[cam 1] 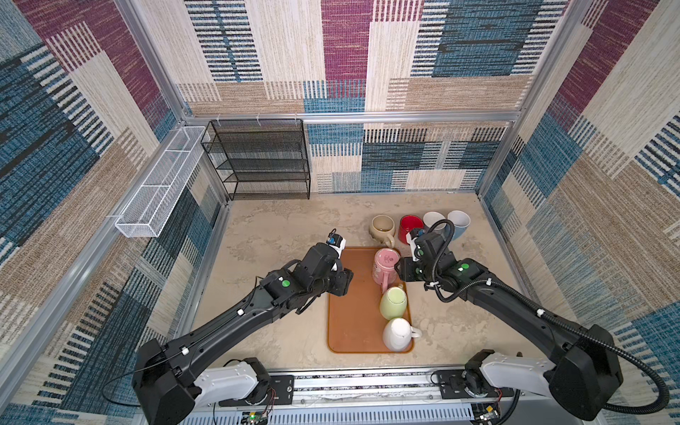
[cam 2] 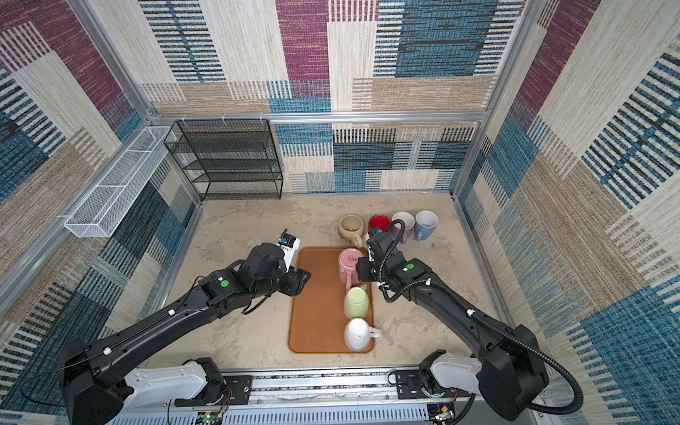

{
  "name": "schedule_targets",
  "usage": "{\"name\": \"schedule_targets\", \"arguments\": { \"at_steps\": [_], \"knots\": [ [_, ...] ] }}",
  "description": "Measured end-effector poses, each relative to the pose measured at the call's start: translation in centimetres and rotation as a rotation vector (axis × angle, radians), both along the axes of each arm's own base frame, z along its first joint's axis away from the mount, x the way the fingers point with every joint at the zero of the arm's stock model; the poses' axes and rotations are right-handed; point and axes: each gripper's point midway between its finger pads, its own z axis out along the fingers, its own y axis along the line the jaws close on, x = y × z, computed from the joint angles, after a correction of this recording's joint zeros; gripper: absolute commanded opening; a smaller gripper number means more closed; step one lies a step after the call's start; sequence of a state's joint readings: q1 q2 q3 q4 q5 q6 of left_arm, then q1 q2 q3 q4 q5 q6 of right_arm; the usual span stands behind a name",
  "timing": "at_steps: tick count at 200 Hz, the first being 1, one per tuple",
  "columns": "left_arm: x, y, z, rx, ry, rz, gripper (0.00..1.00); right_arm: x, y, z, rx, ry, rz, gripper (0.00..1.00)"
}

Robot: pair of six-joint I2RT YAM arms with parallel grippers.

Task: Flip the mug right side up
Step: 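Move the right gripper over the upside-down pink mug while the left gripper advances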

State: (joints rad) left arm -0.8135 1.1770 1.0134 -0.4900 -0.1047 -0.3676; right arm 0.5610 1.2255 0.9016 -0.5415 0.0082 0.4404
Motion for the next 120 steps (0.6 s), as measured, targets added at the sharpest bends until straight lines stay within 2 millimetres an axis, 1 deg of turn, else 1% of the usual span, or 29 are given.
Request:
{"name": "schedule_targets", "arguments": {
  "at_steps": [17,57,76,120],
  "knots": [
    [-0.2,0.4,0.5,-0.009,-0.014,0.006,0.64,-0.6,0.4,-0.8,0.007,0.021,-0.01,0.54],
    [-1.1,1.8,1.7,-0.028,-0.051,0.017,0.65,-1.1,1.9,-2.4,0.004,0.056,-0.029,0.55],
    [-1.5,2.4,2.4,-0.038,-0.069,0.02,0.66,-1.0,2.6,-2.9,0.006,0.066,-0.037,0.55],
    [-1.9,3.4,2.5,-0.027,-0.078,0.022,0.66,-0.3,3.4,-4.1,-0.013,0.083,-0.062,0.54]
  ]
}}
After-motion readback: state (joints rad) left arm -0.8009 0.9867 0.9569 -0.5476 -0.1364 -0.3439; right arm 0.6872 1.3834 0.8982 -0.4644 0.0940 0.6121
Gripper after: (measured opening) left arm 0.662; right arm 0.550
